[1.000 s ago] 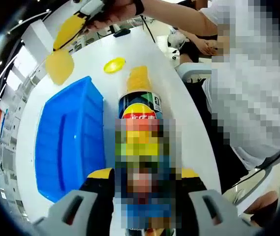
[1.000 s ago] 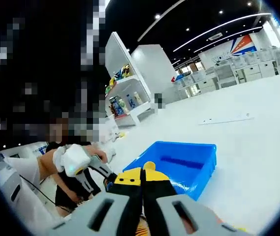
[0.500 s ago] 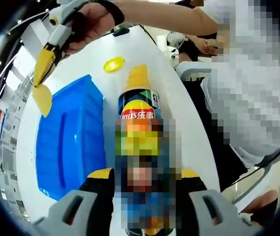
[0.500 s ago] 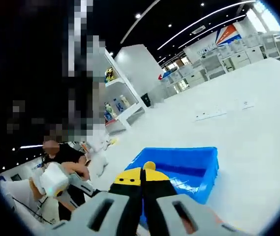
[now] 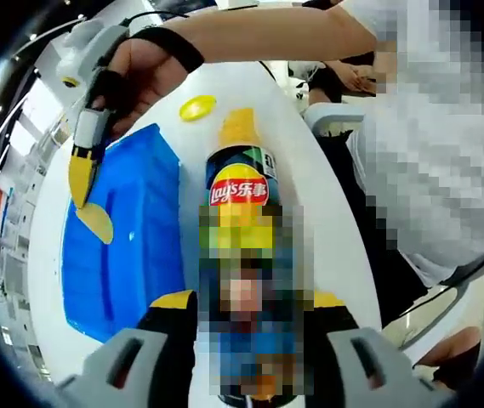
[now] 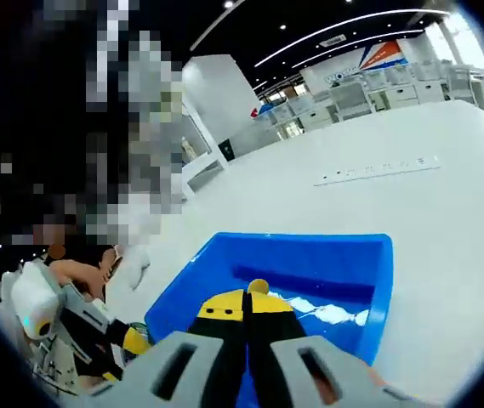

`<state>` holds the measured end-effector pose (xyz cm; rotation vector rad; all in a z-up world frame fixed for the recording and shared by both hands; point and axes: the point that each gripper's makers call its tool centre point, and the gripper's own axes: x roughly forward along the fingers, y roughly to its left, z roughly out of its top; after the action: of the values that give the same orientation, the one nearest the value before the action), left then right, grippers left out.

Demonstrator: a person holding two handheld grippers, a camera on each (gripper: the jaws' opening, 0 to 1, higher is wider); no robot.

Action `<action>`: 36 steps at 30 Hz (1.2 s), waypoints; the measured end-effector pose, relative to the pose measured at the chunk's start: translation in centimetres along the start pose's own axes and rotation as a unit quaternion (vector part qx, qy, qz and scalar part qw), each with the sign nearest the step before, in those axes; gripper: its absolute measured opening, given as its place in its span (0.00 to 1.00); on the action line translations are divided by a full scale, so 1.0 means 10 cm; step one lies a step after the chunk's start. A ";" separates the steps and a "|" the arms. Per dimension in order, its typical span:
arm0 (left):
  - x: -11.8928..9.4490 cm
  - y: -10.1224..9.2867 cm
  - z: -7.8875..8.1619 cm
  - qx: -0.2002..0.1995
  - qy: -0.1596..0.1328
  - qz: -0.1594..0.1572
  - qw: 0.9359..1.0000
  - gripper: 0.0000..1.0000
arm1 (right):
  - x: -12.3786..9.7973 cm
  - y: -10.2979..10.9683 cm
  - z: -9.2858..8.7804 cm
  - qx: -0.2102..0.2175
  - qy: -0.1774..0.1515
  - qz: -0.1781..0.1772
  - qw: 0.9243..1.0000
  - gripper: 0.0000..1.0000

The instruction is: Open the lid of the chip container on the table, take out the chips, place them into the box in front of the container, and close the lid

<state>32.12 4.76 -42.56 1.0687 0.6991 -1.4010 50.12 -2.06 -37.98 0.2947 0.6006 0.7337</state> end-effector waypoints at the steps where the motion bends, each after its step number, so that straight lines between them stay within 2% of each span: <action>1: 0.00 0.00 0.00 -0.001 0.000 -0.001 1.000 0.49 | 0.05 0.00 0.01 -0.003 0.000 -0.001 1.000 0.01; 6: 0.02 -0.03 0.02 -0.005 -0.002 -0.006 1.000 0.49 | 0.17 0.03 -0.02 -0.026 0.011 -0.016 0.999 0.01; 14: 0.00 -0.05 0.02 -0.007 -0.002 -0.004 1.000 0.50 | 0.25 0.02 -0.10 -0.036 0.029 -0.021 0.999 0.01; 28: 0.02 -0.05 0.03 -0.003 0.000 -0.006 1.000 0.50 | 0.23 0.03 -0.24 -0.051 0.055 -0.043 0.996 0.02; 32: 0.02 -0.06 0.04 -0.003 -0.002 -0.007 1.000 0.50 | 0.15 -0.04 -0.33 -0.093 0.090 -0.068 0.989 0.02; 36: 0.02 -0.06 0.04 -0.003 -0.002 -0.009 1.000 0.50 | 0.12 -0.05 -0.37 -0.097 0.096 -0.068 0.988 0.10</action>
<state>31.45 4.35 -42.68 1.0568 0.7106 -1.4156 48.80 -1.44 -41.66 0.0027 0.7191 0.6862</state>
